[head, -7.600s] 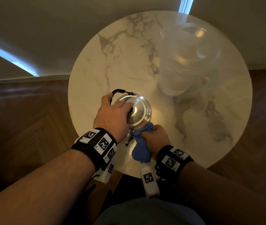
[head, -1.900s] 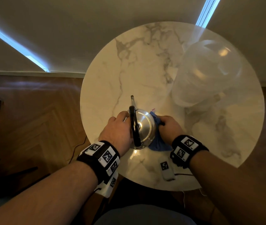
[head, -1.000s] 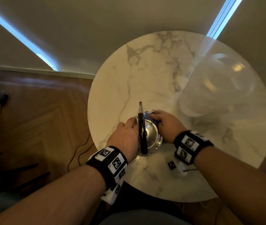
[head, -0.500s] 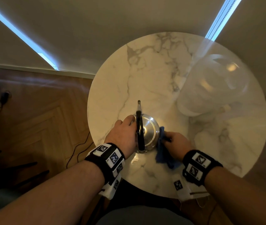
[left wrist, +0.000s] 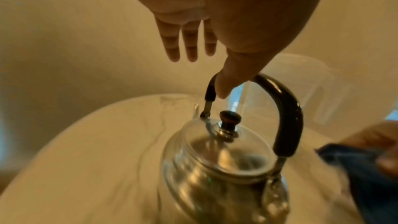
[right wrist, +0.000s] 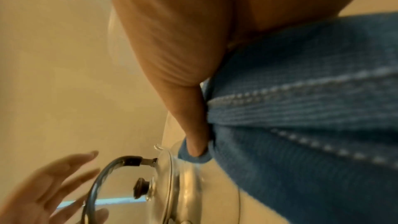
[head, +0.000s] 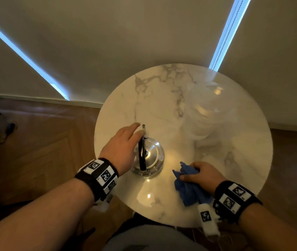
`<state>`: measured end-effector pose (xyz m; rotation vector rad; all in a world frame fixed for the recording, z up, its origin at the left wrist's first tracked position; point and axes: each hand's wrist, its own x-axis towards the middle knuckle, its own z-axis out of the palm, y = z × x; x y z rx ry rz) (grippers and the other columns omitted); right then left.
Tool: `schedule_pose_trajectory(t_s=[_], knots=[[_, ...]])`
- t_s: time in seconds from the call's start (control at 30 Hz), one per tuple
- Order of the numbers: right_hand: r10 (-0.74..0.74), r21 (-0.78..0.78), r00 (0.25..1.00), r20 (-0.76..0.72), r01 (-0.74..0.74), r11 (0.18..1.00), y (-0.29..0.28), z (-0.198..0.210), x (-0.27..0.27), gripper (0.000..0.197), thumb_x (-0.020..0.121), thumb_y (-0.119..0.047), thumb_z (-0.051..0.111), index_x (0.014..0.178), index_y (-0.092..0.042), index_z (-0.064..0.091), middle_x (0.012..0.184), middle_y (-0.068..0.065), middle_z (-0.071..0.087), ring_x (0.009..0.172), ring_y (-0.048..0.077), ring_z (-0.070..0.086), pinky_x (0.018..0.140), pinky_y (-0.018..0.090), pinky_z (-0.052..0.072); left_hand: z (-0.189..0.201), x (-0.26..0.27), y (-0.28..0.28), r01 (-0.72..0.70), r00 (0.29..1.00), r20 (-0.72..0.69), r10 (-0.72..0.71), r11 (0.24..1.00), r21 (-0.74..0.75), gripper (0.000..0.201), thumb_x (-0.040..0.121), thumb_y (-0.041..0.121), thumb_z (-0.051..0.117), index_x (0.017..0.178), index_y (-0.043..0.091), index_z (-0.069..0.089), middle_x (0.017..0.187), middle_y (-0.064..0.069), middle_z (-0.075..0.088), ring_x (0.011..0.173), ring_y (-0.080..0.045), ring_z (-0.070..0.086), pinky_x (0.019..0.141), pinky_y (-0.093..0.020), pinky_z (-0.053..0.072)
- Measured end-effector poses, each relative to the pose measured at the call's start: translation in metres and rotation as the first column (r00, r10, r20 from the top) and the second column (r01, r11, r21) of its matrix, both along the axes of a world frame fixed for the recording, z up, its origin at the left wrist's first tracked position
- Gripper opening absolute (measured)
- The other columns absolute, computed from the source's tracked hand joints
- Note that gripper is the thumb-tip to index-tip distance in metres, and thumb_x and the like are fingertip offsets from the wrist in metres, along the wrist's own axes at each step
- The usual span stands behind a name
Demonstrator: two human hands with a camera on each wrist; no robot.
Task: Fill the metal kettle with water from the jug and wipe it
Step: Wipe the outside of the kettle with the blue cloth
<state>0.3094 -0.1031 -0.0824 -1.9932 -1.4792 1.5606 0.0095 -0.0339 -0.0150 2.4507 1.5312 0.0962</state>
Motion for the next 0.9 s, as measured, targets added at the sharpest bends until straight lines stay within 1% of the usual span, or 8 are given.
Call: schedule_pose_trajectory(t_s=[0.13, 0.23, 0.33, 0.43, 0.57, 0.67, 0.8, 0.9], knots=[[-0.099, 0.041, 0.987, -0.129, 0.105, 0.994, -0.011, 0.005, 0.006, 0.021, 0.087, -0.03, 0.077, 0.098, -0.016, 0.065, 0.087, 0.004, 0.074, 0.08, 0.015, 0.071, 0.077, 0.034, 0.057, 0.016, 0.011, 0.025, 0.47, 0.832, -0.336, -0.441, 0.882, 0.006, 0.035, 0.087, 0.016, 0.07, 0.121, 0.026, 0.069, 0.139, 0.0, 0.063, 0.14, -0.027, 0.047, 0.118, -0.044, 0.032], [-0.125, 0.066, 0.979, -0.16, 0.137, 0.988, -0.011, 0.017, 0.002, 0.014, 0.095, -0.035, 0.066, 0.103, -0.025, 0.06, 0.093, 0.002, 0.072, 0.088, 0.017, 0.07, 0.086, 0.04, 0.056, 0.031, 0.02, 0.038, 0.555, 0.704, -0.458, -0.544, 0.823, -0.124, 0.031, 0.093, 0.016, 0.064, 0.123, 0.025, 0.067, 0.136, 0.0, 0.063, 0.132, -0.022, 0.053, 0.123, -0.041, 0.021], [-0.131, 0.075, 0.98, -0.149, 0.143, 0.987, -0.008, 0.029, -0.001, 0.02, 0.096, -0.044, 0.062, 0.109, -0.03, 0.055, 0.095, -0.002, 0.071, 0.087, 0.013, 0.069, 0.079, 0.032, 0.053, 0.036, 0.026, 0.044, 0.565, 0.661, -0.489, -0.569, 0.806, -0.175, 0.029, 0.095, 0.013, 0.06, 0.123, 0.021, 0.065, 0.132, -0.002, 0.062, 0.12, -0.023, 0.059, 0.12, -0.039, 0.029], [-0.245, 0.007, 0.943, -0.225, 0.253, 0.967, -0.004, 0.045, -0.008, 0.025, 0.095, -0.049, 0.06, 0.105, -0.026, 0.061, 0.09, 0.0, 0.074, 0.082, 0.013, 0.072, 0.081, 0.036, 0.055, 0.036, 0.031, 0.052, 0.547, 0.671, -0.488, -0.558, 0.817, -0.183, 0.022, 0.098, 0.016, 0.057, 0.118, 0.02, 0.063, 0.122, -0.001, 0.063, 0.106, -0.026, 0.061, 0.099, -0.035, 0.044], [-0.39, -0.227, 0.811, -0.435, 0.321, 0.92, -0.007, 0.061, -0.01, 0.028, 0.098, -0.032, 0.052, 0.093, -0.008, 0.065, 0.089, 0.012, 0.073, 0.073, 0.022, 0.069, 0.074, 0.034, 0.055, 0.031, 0.037, 0.07, 0.48, 0.732, -0.471, -0.493, 0.863, -0.157, 0.021, 0.098, 0.021, 0.058, 0.119, 0.021, 0.06, 0.116, -0.002, 0.062, 0.097, -0.029, 0.064, 0.081, -0.044, 0.056], [-0.337, -0.109, 0.886, -0.32, 0.319, 0.941, -0.011, 0.054, -0.008, 0.03, 0.097, -0.012, 0.05, 0.116, -0.027, 0.07, 0.098, 0.003, 0.078, 0.09, 0.019, 0.074, 0.091, 0.042, 0.056, 0.025, 0.041, 0.086, 0.449, 0.768, -0.457, -0.448, 0.886, -0.113, 0.022, 0.099, 0.026, 0.058, 0.12, 0.022, 0.059, 0.116, -0.001, 0.062, 0.098, -0.027, 0.065, 0.074, -0.04, 0.055], [-0.229, 0.059, 0.949, -0.217, 0.247, 0.967, -0.011, 0.059, -0.009, 0.059, 0.091, 0.003, 0.061, 0.128, -0.042, 0.055, 0.116, -0.004, 0.071, 0.094, -0.001, 0.07, 0.08, 0.021, 0.053, 0.022, 0.051, 0.114, 0.397, 0.837, -0.391, -0.383, 0.917, -0.048, 0.023, 0.099, 0.03, 0.057, 0.121, 0.024, 0.06, 0.118, 0.002, 0.062, 0.102, -0.024, 0.064, 0.067, -0.035, 0.049], [-0.299, 0.072, 0.92, -0.252, 0.326, 0.942, -0.007, 0.067, -0.021, 0.069, 0.091, 0.009, 0.062, 0.14, -0.034, 0.041, 0.117, -0.002, 0.069, 0.094, -0.002, 0.071, 0.075, 0.012, 0.052, 0.017, 0.057, 0.144, 0.404, 0.854, -0.344, -0.389, 0.914, -0.031, 0.023, 0.098, 0.027, 0.057, 0.12, 0.023, 0.061, 0.117, 0.001, 0.062, 0.1, -0.024, 0.063, 0.068, -0.036, 0.05]])
